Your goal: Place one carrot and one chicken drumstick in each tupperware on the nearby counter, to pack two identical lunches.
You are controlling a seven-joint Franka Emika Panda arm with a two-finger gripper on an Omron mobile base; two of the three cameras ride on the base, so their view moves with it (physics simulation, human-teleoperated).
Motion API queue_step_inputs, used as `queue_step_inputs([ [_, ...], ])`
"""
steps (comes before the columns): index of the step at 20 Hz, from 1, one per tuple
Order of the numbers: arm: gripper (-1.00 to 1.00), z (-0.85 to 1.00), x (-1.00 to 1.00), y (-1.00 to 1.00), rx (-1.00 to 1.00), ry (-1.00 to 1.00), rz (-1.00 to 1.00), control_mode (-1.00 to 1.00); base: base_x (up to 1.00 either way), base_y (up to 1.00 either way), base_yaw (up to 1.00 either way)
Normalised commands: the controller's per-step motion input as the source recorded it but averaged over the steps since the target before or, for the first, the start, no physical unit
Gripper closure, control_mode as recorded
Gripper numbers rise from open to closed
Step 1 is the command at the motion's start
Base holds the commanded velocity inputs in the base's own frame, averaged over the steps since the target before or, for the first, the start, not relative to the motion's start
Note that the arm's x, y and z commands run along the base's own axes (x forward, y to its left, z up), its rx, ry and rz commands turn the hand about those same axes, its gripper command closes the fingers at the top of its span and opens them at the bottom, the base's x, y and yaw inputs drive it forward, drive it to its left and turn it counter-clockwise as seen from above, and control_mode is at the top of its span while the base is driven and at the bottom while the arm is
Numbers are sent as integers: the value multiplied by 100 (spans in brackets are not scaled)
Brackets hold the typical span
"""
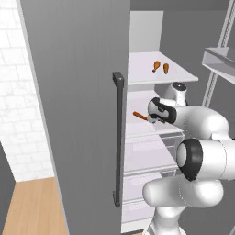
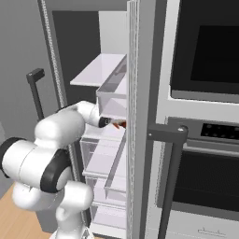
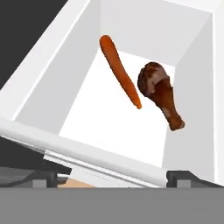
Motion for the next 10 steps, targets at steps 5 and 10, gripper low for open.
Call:
queue_step_inputs([
  [5, -100, -32, 12, -21, -3, 0, 0, -100, 0, 0, 0],
  [10, -100, -14, 39, -32, -1, 0, 0, -100, 0, 0, 0],
])
